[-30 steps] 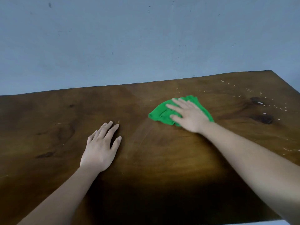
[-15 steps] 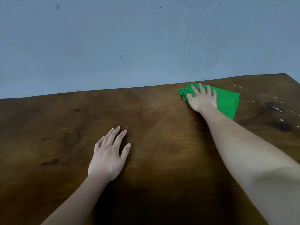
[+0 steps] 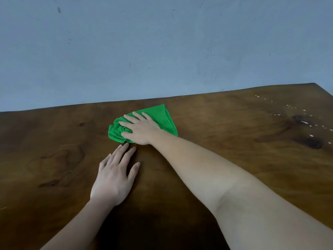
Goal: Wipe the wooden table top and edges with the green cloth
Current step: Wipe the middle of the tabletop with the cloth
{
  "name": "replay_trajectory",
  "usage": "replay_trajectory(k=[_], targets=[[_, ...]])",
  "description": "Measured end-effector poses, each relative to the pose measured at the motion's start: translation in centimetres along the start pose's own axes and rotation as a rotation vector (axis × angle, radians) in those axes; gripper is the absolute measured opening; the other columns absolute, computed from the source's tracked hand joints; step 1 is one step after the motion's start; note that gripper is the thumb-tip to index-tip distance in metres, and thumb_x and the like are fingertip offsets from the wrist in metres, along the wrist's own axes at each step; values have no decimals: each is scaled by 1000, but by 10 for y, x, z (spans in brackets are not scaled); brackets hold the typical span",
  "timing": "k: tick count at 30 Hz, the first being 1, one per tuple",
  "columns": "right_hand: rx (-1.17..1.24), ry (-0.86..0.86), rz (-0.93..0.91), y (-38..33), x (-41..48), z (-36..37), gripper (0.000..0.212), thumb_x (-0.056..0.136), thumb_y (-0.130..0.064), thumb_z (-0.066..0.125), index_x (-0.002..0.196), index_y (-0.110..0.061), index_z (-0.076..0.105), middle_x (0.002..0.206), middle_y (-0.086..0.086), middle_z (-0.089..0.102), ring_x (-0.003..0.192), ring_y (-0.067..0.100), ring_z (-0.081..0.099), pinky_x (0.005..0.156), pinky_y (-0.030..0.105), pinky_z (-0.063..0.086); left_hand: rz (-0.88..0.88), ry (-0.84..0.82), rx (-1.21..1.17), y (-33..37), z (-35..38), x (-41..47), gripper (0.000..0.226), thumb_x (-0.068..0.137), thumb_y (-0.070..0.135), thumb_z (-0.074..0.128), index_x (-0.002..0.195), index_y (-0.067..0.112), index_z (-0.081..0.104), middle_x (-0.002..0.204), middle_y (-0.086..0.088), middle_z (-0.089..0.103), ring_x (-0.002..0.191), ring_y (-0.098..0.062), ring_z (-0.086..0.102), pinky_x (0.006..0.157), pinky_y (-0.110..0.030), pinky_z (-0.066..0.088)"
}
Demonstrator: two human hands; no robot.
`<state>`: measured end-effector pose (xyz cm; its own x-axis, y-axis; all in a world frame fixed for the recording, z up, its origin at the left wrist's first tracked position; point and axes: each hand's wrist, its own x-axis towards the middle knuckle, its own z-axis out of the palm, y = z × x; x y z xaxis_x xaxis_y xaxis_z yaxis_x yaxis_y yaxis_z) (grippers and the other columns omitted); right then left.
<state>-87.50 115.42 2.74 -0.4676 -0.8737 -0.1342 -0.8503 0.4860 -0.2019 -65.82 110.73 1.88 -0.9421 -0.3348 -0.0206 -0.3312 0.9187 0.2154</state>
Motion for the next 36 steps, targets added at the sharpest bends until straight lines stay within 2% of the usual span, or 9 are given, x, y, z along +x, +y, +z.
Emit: replay_trajectory(k=[4, 8, 12, 16, 19, 22, 26, 31, 36], targets=[[33, 41, 51, 57, -7, -15, 67, 111, -66, 23, 174, -44, 20, 185, -6, 6, 171, 20, 4, 138, 51, 1, -2, -11, -5, -2, 0, 0, 75, 106, 78, 10, 174, 46, 18, 183, 19, 9, 169, -6, -2, 138, -43, 6], [46, 113, 282, 139, -36, -30, 69, 111, -67, 21, 175, -42, 20, 185, -1, 8, 171, 24, 6, 138, 50, 3, -9, -4, -3, 1, -1, 0, 79, 104, 81, 6, 174, 46, 18, 183, 19, 9, 170, -6, -2, 138, -45, 7], [87, 168, 506, 217, -86, -34, 71, 109, -66, 25, 175, -41, 24, 185, -1, 11, 171, 22, 8, 138, 47, 4, -9, 1, 11, 2, 0, -1, 73, 108, 75, 13, 174, 44, 20, 184, 17, 10, 170, -7, -1, 138, -44, 6], [116, 235, 738, 250, -136, -29, 74, 106, -67, 21, 175, -40, 23, 186, -1, 11, 171, 23, 7, 137, 48, 4, -15, -7, 3, 4, -2, -2, 72, 109, 74, 16, 174, 43, 21, 184, 15, 10, 170, -9, 0, 138, -44, 4], [112, 225, 842, 230, -153, -23, 73, 109, -64, 17, 177, -38, 16, 186, 0, 4, 172, 27, 1, 137, 50, 1, -11, -1, -1, 3, -2, -2, 75, 108, 76, 13, 174, 43, 22, 184, 15, 12, 171, -10, 2, 138, -46, 6], [82, 196, 823, 185, -156, -13, 74, 109, -65, 12, 177, -38, 10, 186, 0, 0, 171, 32, -4, 137, 54, -1, 3, 3, 10, 0, 2, -1, 78, 106, 79, 7, 174, 42, 21, 184, 14, 12, 171, -11, 3, 138, -47, 8], [49, 149, 641, 102, -157, 2, 73, 109, -68, 7, 176, -40, 8, 185, -5, -3, 171, 30, -7, 136, 55, -4, 12, 18, 9, 0, 1, -2, 74, 109, 76, 12, 174, 40, 24, 184, 12, 15, 171, -12, 4, 137, -45, 5], [28, 101, 402, 6, -175, 24, 72, 108, -71, 6, 175, -44, 7, 185, -8, -7, 170, 26, -13, 136, 56, -5, 31, 10, -9, -3, 1, -4, 79, 107, 77, 3, 174, 40, 22, 185, 12, 13, 171, -11, 1, 138, -45, 4], [22, 47, 268, -53, -231, 44, 70, 109, -71, 10, 175, -46, 3, 184, -11, -12, 169, 20, -20, 136, 53, -7, 48, 16, -11, -3, -1, -6, 79, 109, 73, 1, 175, 37, 24, 185, 8, 13, 172, -14, 2, 138, -46, 5]])
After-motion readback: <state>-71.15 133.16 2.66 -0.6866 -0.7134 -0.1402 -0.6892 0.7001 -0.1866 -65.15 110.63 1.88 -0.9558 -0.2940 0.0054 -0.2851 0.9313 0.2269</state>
